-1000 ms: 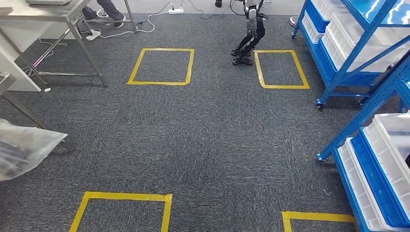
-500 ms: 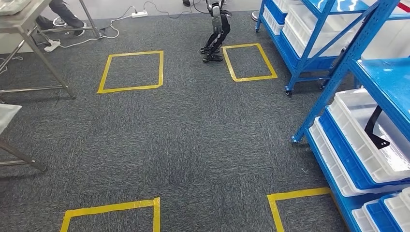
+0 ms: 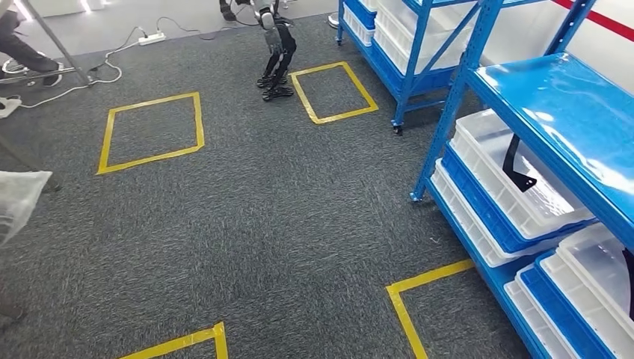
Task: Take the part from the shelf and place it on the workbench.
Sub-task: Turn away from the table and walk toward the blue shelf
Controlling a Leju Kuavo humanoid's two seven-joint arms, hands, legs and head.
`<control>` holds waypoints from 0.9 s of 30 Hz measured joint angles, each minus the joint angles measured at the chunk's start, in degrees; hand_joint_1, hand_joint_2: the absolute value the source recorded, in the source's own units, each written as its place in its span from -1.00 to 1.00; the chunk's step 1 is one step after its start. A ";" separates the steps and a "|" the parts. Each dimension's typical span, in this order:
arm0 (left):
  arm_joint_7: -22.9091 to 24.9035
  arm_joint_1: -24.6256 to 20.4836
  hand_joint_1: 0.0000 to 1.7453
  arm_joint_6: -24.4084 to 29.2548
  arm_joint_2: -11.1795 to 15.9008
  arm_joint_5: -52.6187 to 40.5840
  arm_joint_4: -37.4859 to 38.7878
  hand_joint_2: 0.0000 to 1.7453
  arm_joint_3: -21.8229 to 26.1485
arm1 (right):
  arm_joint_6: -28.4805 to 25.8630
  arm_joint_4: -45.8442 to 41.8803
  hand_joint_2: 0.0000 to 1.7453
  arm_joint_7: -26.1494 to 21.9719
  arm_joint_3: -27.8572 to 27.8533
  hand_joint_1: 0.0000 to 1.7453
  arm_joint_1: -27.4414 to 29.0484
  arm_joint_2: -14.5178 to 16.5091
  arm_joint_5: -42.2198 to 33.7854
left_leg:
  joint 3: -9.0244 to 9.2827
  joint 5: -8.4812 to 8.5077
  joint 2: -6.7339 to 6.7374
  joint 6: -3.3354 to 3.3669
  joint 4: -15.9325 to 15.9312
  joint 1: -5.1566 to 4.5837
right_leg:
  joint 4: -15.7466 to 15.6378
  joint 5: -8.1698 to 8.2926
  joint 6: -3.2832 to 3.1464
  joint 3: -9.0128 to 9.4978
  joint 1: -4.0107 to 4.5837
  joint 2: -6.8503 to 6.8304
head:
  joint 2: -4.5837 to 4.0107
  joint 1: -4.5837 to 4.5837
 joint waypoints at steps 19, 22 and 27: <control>-0.59 0.21 -1.00 -1.63 0.35 2.72 0.20 -1.00 0.30 | -2.36 -0.02 -1.00 -0.90 1.11 -1.00 0.04 0.84 1.32 | 2.53 2.45 7.17 0.86 -6.67 -0.34 | 0.22 -1.23 2.18 0.59 -0.25 -8.03 | 0.00 0.68; -0.74 0.00 -1.00 -1.29 0.42 2.68 0.22 -1.00 0.28 | -2.24 -0.01 -1.00 -0.95 1.15 -1.00 0.12 0.96 1.02 | 2.58 1.89 7.20 -0.15 -6.18 -0.09 | 0.16 -0.98 1.16 0.24 -0.15 -6.56 | 0.00 0.64; -1.70 0.05 -1.00 -0.33 0.55 2.56 0.25 -1.00 0.31 | -2.00 -0.02 -1.00 -0.96 1.38 -1.00 -0.03 1.28 0.77 | -4.38 -6.39 2.25 -1.07 9.73 0.29 | 0.08 -0.45 0.07 -0.08 -0.42 -3.69 | 0.00 0.49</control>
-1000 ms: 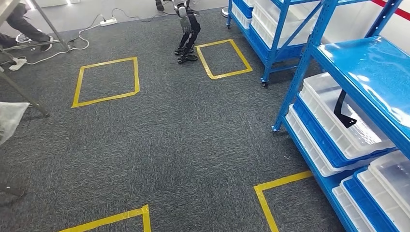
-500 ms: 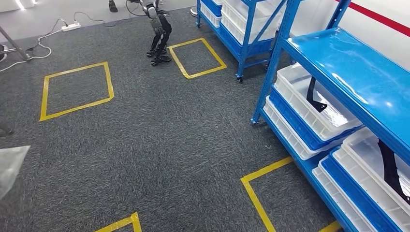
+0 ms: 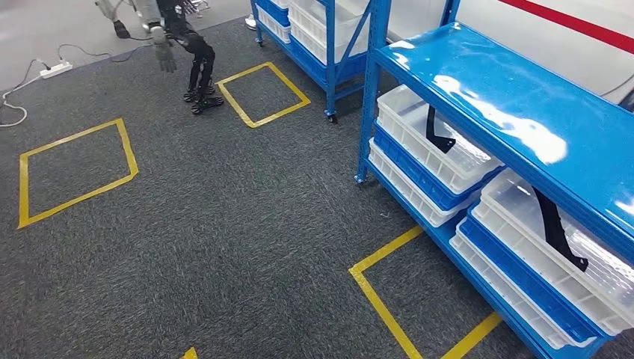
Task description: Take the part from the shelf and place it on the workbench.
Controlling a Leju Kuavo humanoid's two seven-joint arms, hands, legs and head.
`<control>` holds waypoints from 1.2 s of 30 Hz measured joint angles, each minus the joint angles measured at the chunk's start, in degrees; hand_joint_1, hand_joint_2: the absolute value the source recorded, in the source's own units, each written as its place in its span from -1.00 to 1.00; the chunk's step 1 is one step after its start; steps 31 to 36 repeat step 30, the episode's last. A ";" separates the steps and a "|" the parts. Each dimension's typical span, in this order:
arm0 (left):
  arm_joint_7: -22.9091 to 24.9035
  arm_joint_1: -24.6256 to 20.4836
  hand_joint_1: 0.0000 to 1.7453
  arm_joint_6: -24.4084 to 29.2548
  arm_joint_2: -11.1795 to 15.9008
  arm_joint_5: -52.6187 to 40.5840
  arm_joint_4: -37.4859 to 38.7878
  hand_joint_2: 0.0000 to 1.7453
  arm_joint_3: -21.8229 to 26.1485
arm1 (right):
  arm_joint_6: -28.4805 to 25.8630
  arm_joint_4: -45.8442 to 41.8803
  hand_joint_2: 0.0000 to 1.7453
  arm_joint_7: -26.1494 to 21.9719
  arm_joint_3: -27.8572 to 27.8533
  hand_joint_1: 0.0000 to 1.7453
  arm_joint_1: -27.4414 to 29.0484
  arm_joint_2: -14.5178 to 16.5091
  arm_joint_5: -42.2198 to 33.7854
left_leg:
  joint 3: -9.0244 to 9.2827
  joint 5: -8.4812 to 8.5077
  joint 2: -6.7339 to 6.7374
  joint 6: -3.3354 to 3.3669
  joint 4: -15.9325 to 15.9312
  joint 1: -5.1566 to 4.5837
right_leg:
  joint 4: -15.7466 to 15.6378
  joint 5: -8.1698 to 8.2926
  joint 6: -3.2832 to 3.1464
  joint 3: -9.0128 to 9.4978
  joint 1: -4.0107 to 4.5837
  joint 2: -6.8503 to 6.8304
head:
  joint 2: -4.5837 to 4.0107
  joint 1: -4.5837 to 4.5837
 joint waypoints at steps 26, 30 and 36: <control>-1.83 0.23 -1.00 2.98 0.34 1.34 0.19 -1.00 0.10 | 0.30 0.01 -1.00 -1.54 2.56 -1.00 -0.11 0.24 1.34 | 7.68 8.04 0.84 1.63 -16.51 -0.55 | -0.13 -1.33 1.23 1.23 0.69 -1.27 | 0.01 0.34; -1.97 0.11 -1.00 3.08 0.35 1.35 0.19 -1.00 0.09 | 0.28 -0.02 -1.00 -1.47 2.89 -1.00 -0.17 0.21 1.34 | 6.66 6.27 0.47 0.48 -13.79 -0.33 | -0.23 -1.62 0.15 1.80 0.31 -1.01 | 0.00 0.18; -1.97 0.11 -1.00 3.08 0.35 1.35 0.19 -1.00 0.09 | 0.28 -0.02 -1.00 -1.47 2.89 -1.00 -0.17 0.21 1.34 | 6.66 6.27 0.47 0.48 -13.79 -0.33 | -0.23 -1.62 0.15 1.80 0.31 -1.01 | 0.00 0.18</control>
